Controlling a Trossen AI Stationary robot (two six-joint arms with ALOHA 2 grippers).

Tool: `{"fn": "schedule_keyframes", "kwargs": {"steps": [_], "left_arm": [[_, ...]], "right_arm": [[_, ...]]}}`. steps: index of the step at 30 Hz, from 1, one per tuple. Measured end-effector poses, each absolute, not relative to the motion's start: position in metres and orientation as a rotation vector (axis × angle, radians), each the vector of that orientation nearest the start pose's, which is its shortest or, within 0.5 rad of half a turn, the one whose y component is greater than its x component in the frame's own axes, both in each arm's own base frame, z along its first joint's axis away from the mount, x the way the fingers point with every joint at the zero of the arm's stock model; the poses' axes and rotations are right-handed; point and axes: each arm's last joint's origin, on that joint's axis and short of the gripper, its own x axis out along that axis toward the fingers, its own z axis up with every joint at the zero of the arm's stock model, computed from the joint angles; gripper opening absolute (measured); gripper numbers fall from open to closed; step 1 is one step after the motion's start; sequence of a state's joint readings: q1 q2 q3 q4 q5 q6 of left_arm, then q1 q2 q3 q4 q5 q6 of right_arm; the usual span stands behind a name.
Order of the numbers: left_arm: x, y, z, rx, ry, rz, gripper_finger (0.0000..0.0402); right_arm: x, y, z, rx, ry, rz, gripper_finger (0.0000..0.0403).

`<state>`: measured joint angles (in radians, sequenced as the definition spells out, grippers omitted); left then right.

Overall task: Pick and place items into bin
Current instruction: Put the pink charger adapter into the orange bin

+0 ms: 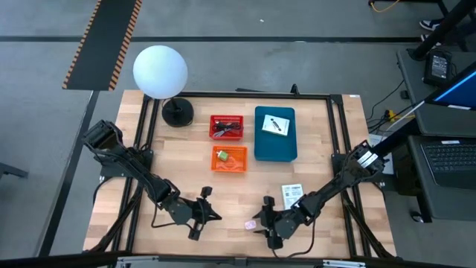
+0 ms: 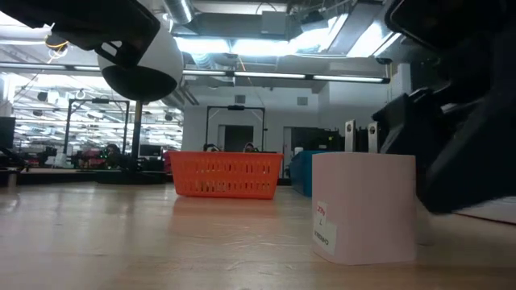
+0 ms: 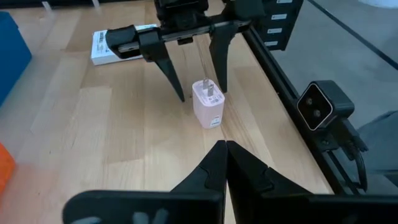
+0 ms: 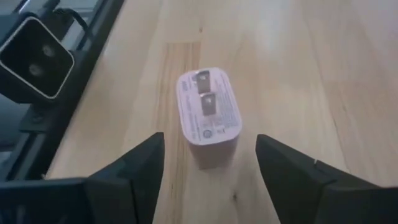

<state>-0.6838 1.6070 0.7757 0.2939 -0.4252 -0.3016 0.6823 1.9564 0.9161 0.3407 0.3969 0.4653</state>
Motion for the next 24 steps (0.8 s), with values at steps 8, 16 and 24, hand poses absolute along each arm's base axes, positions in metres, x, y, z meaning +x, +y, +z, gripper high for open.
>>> {"fn": "schedule_keyframes", "kwargs": {"steps": [8,16,24], "left_arm": [[0.2554,-0.1926,0.1781,-0.008,0.493,-0.177,0.0002],[0.2554,-0.1927,0.1781,-0.007,0.493,-0.177,0.0002],[0.2554,-0.1927,0.1779,-0.007,0.493,-0.177,0.0005]], "right_arm": [[0.2936,0.2242,0.1089,0.082,0.618,0.144,0.0219],[0.2982,0.2179,0.1088,0.089,0.618,0.123,0.0212],[0.2995,0.2163,0.1086,0.087,0.625,0.134,0.0196]]}}
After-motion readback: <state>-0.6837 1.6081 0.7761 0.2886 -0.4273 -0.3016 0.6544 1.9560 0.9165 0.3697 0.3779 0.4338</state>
